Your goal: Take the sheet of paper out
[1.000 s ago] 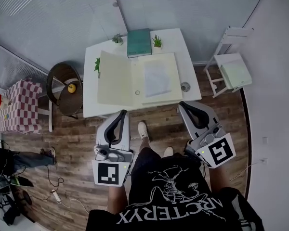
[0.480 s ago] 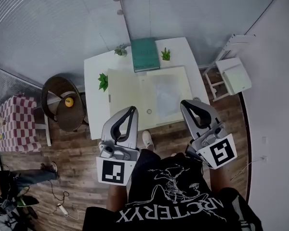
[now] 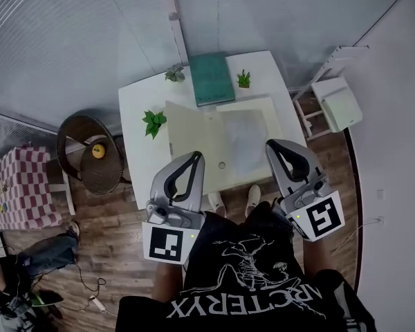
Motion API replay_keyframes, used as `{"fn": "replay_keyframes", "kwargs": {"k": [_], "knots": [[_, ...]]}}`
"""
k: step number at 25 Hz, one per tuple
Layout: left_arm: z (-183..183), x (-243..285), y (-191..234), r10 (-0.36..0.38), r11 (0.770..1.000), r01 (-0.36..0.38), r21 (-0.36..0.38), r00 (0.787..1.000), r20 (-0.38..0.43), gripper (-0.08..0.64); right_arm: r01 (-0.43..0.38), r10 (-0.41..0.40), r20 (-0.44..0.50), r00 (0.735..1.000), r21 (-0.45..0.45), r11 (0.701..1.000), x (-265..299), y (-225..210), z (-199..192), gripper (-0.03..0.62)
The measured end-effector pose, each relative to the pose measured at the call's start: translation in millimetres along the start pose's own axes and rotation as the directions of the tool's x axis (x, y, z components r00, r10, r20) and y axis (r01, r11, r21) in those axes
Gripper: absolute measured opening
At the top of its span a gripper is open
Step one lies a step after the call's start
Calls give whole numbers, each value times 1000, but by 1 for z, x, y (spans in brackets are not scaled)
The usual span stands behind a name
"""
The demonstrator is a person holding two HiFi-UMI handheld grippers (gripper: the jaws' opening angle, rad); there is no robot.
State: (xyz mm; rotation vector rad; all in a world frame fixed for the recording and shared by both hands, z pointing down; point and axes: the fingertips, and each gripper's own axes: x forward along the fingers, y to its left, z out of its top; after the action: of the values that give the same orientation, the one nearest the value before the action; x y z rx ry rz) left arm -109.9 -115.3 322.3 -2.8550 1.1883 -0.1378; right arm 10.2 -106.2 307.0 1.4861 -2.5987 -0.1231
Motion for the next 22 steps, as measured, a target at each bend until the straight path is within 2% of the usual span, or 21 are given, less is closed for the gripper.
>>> {"fn": "replay_keyframes", "kwargs": {"k": [7, 16, 22], "knots": [[-1, 16, -7, 56, 998, -56, 11, 998, -20, 12, -59, 59, 8, 998, 10, 998, 5, -21, -8, 11], [-16, 52, -32, 145, 988, -138, 73, 983, -112, 12, -123, 123, 18, 992, 21, 992, 1, -62, -17, 11], [-7, 64, -33, 198, 979, -192, 71, 975, -98, 12, -160, 161, -10, 987, 44, 986, 1, -78, -36, 11]]}}
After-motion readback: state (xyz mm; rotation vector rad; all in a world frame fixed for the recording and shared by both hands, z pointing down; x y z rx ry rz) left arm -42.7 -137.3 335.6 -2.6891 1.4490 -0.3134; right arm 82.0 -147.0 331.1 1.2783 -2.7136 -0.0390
